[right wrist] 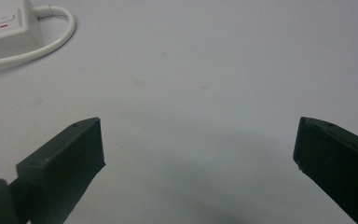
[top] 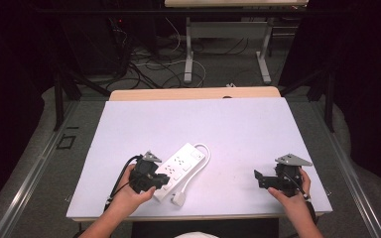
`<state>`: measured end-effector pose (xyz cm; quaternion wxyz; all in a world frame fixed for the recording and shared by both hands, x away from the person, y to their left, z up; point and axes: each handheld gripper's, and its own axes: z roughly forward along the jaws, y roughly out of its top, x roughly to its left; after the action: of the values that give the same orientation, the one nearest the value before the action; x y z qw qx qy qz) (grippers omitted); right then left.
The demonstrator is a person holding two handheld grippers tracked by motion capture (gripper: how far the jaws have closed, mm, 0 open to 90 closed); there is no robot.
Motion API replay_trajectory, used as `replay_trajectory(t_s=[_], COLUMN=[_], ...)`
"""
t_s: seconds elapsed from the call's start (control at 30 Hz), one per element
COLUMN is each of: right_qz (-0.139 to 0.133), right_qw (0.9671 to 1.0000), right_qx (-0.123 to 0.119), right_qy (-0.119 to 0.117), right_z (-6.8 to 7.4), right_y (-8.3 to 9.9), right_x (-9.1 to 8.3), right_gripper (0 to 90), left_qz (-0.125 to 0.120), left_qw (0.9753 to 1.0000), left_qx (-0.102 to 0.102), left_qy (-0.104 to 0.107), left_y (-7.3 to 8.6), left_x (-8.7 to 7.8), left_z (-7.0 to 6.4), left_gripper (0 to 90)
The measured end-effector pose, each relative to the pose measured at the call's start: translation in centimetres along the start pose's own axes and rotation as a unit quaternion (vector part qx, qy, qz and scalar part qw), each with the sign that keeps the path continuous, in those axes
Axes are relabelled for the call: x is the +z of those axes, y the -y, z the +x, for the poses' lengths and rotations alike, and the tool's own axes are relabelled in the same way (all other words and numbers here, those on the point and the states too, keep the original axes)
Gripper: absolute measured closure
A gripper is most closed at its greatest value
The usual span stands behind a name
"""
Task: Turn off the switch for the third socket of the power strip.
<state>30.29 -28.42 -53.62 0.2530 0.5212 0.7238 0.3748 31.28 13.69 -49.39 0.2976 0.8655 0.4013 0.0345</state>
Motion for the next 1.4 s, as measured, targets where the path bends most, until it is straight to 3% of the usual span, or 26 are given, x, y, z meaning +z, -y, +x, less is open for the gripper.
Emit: replay_trajectory(t_s=[0.13,0.17,0.37,0.6,0.63,1.0,1.4], right_qz=[0.000,-0.001,0.002,0.002,0.002,0.003,0.003], right_qw=[1.0000,1.0000,1.0000,1.0000,1.0000,1.0000,1.0000], right_qx=[-0.002,-0.002,-0.002,-0.001,-0.001,0.002,-0.001], right_qy=[0.000,0.000,-0.003,-0.004,-0.004,-0.005,-0.005], right_z=[0.0,0.0,0.0,0.0,0.0,0.1,0.1], right_y=[0.0,0.0,0.0,0.0,0.0,0.0,0.0], right_x=[0.0,0.0,0.0,0.1,0.1,0.1,0.1], right_gripper=[1.3,1.3,1.3,1.3,1.3,1.3,1.4], left_qz=[0.014,0.018,0.038,0.043,0.046,0.053,0.061], left_qw=[0.9996,0.9990,0.9975,0.9966,0.9970,0.9959,0.9965], left_qx=[-0.024,-0.040,-0.059,-0.070,-0.060,-0.072,-0.057], left_qy=[0.006,0.008,0.013,0.010,0.011,0.008,0.008], left_y=[0.1,0.1,0.1,0.2,0.2,0.2,0.2], left_x=[0.4,0.4,0.8,1.2,1.3,1.6,1.8], left_z=[0.3,0.2,0.7,0.8,0.9,0.9,1.0], left_gripper=[83.1,84.0,87.6,87.4,87.1,86.8,87.3])
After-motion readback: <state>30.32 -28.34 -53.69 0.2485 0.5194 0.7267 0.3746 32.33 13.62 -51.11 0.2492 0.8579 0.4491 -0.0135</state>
